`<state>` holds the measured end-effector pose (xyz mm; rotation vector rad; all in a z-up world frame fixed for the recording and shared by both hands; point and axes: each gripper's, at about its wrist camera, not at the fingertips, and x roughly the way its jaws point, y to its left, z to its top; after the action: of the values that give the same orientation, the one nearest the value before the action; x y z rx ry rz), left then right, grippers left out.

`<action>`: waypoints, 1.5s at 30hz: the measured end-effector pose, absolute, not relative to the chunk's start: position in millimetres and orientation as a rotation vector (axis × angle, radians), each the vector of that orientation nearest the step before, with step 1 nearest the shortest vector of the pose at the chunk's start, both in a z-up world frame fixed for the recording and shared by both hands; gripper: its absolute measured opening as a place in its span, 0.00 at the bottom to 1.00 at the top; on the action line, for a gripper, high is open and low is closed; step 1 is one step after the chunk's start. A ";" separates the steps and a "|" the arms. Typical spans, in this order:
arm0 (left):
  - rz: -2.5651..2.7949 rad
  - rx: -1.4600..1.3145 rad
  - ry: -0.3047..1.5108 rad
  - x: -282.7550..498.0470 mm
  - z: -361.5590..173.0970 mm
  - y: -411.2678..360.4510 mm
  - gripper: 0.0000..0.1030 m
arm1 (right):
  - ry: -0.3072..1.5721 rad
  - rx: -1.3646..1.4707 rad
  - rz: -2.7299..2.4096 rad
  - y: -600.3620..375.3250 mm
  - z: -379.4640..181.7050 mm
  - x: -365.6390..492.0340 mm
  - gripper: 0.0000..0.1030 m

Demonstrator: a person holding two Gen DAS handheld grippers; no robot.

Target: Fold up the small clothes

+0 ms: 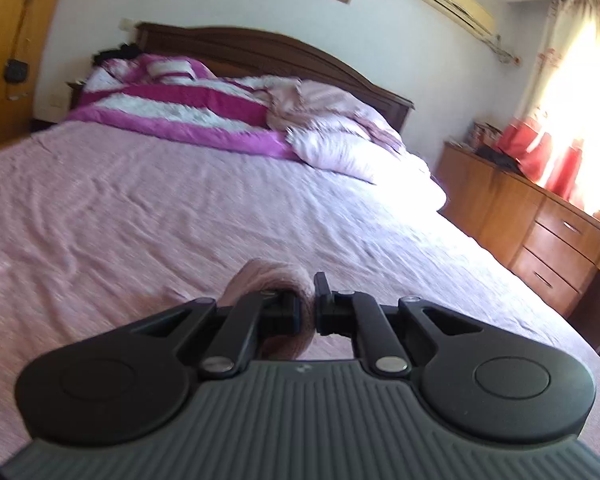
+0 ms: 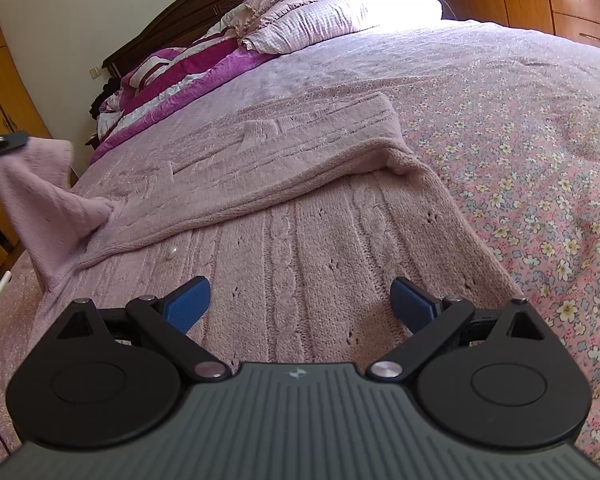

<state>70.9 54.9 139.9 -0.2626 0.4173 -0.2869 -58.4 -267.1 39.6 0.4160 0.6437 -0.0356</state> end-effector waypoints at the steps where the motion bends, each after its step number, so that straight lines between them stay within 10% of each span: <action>1: -0.298 -0.269 0.432 71.9 134.8 49.2 0.09 | 0.644 0.417 -0.035 -267.4 39.4 -58.4 0.97; 20: -0.418 -0.200 0.719 72.3 58.1 24.9 0.11 | 0.642 0.423 -0.021 -267.7 38.0 -57.6 0.97; 24: -0.411 -0.162 0.751 65.9 54.7 27.5 0.32 | 0.650 0.433 -0.002 -266.2 40.3 -54.0 0.97; 45: -0.280 -0.076 0.768 40.8 55.5 80.6 0.58 | 0.765 0.481 0.285 -217.2 72.4 10.5 0.97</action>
<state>40.8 80.6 55.5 -0.0759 0.7676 -0.2795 10.5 -217.2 72.4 0.4813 0.7647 0.2849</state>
